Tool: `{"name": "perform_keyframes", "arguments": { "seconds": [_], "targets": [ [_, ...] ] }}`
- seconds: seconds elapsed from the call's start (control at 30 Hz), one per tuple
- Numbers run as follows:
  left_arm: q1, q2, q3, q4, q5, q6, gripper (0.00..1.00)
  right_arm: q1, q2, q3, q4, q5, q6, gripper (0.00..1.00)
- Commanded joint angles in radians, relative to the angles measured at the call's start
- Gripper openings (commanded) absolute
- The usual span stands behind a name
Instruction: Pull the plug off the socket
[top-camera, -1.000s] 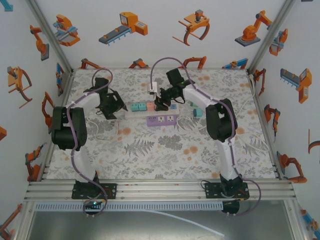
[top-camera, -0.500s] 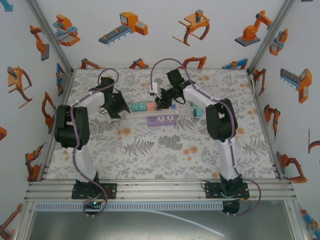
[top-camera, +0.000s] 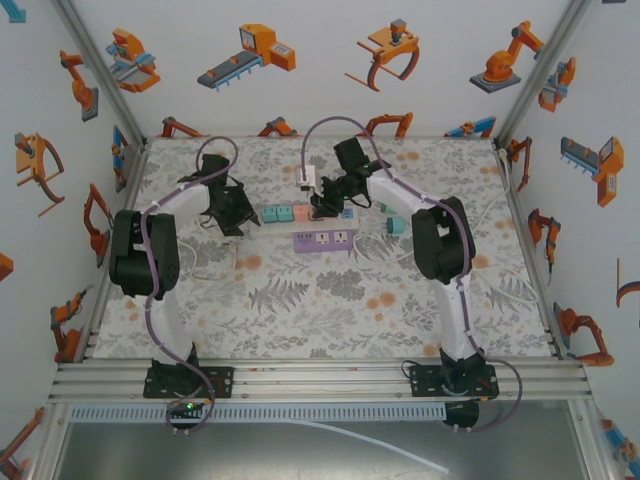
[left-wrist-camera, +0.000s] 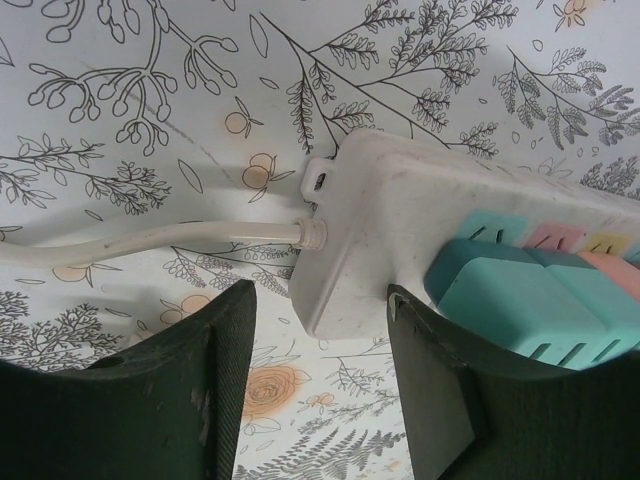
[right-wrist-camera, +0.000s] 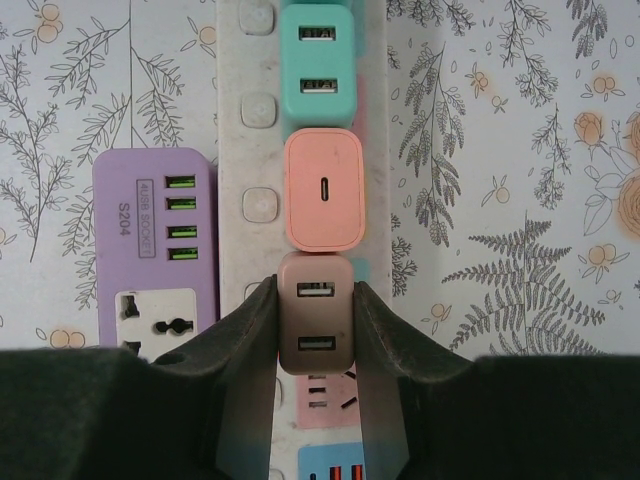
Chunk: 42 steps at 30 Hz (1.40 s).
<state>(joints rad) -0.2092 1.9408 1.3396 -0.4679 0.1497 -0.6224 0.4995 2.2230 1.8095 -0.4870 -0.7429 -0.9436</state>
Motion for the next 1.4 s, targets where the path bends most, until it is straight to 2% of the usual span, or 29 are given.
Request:
{"name": "perform_keyframes", "arguments": {
  "seconds": [0.0, 0.37, 0.6, 1.03, 1.23, 1.37],
  "targets": [
    [-0.004, 0.06, -0.063, -0.061, -0.111, 0.0, 0.53, -0.002, -0.058, 0.036, -0.036, -0.064, -0.005, 0.2],
    [-0.019, 0.062, -0.068, -0.058, -0.131, 0.009, 0.53, 0.018, -0.044, 0.092, -0.075, 0.01, -0.022, 0.15],
    [-0.03, 0.083, -0.062, -0.087, -0.174, 0.016, 0.53, 0.017, -0.024, 0.161, -0.085, -0.039, 0.032, 0.14],
    [-0.029, 0.078, -0.056, -0.094, -0.176, 0.012, 0.55, 0.008, -0.044, 0.156, -0.088, -0.027, 0.049, 0.12],
    [-0.029, 0.007, -0.051, -0.093, -0.163, 0.019, 0.65, 0.008, -0.101, 0.126, 0.018, 0.009, 0.237, 0.12],
    [-0.029, -0.073, -0.04, -0.117, -0.17, 0.027, 0.71, 0.008, -0.161, 0.092, 0.105, 0.094, 0.426, 0.11]
  ]
}}
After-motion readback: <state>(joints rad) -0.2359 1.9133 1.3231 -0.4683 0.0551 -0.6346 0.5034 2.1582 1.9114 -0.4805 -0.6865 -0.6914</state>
